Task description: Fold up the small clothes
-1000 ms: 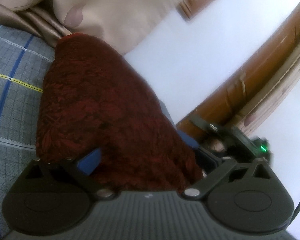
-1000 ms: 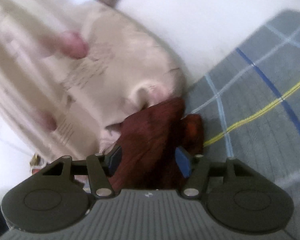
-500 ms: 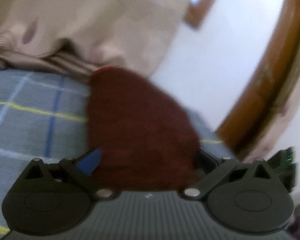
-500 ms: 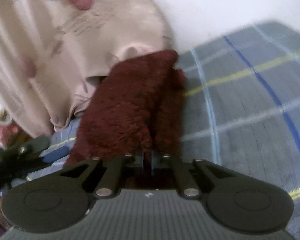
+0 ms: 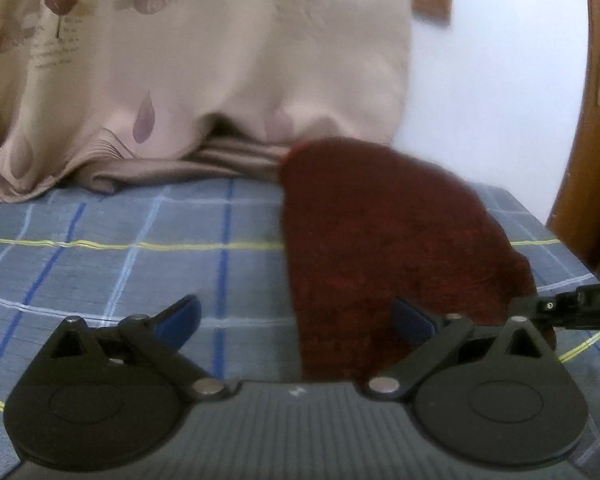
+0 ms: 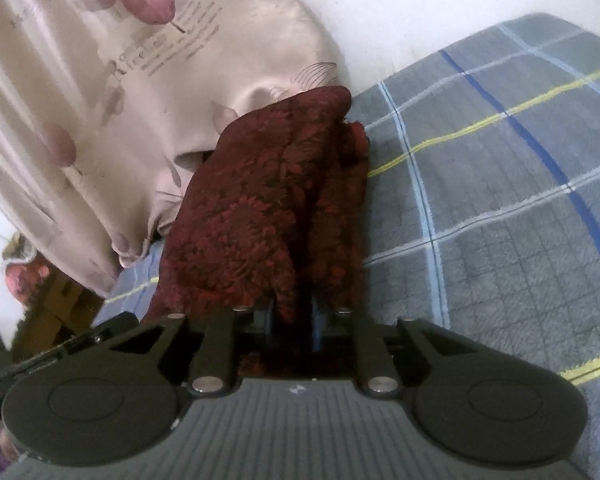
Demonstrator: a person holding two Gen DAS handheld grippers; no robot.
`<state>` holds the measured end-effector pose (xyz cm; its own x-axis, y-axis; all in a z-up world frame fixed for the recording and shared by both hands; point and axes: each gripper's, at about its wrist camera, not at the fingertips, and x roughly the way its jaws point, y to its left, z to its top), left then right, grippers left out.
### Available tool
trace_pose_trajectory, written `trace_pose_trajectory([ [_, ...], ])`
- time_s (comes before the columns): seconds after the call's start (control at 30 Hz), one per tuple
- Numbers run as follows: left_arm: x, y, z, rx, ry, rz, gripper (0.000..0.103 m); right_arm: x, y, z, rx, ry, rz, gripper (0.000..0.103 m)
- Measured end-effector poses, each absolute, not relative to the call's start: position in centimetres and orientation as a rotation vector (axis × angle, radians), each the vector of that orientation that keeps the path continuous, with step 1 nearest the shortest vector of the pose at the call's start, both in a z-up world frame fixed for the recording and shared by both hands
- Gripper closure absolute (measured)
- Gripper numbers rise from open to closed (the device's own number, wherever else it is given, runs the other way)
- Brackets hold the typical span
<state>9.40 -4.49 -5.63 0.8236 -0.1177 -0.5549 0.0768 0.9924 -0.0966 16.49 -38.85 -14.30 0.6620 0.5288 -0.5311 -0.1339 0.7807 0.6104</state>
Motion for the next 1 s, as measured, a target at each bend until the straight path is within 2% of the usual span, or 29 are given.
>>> trace_pose_trajectory([
  [0.07, 9.3, -4.1, -5.4, -0.087, 0.605, -0.104, 0.001, 16.1, -38.2, -13.6, 0.520, 0.759, 0.396, 0.083],
  [0.13, 9.2, -4.0, -5.1, -0.095, 0.621, -0.088, 0.001, 15.9, -37.5, -13.0, 0.446, 0.763, 0.386, 0.095],
  [0.33, 8.9, -4.1, -4.7, -0.061, 0.626, -0.066, 0.001, 16.0, -38.2, -10.9, 0.432, 0.707, 0.345, 0.095],
  [0.47, 8.7, -4.7, -4.6, -0.022, 0.618, -0.062, 0.001, 16.4, -37.6, -13.2, 0.369, 0.780, 0.316, 0.095],
  [0.7, 8.9, -5.3, -4.9, 0.004, 0.647, -0.054, 0.001, 15.9, -37.5, -13.6, 0.385, 0.750, 0.299, 0.094],
  [0.83, 8.7, -5.6, -4.9, 0.018, 0.648, -0.047, 0.001, 15.4, -37.2, -13.2, 0.373, 0.729, 0.307, 0.084],
  [1.0, 8.7, -5.9, -4.9, 0.038, 0.650, -0.046, 0.001, 14.6, -36.9, -12.4, 0.327, 0.691, 0.287, 0.060],
])
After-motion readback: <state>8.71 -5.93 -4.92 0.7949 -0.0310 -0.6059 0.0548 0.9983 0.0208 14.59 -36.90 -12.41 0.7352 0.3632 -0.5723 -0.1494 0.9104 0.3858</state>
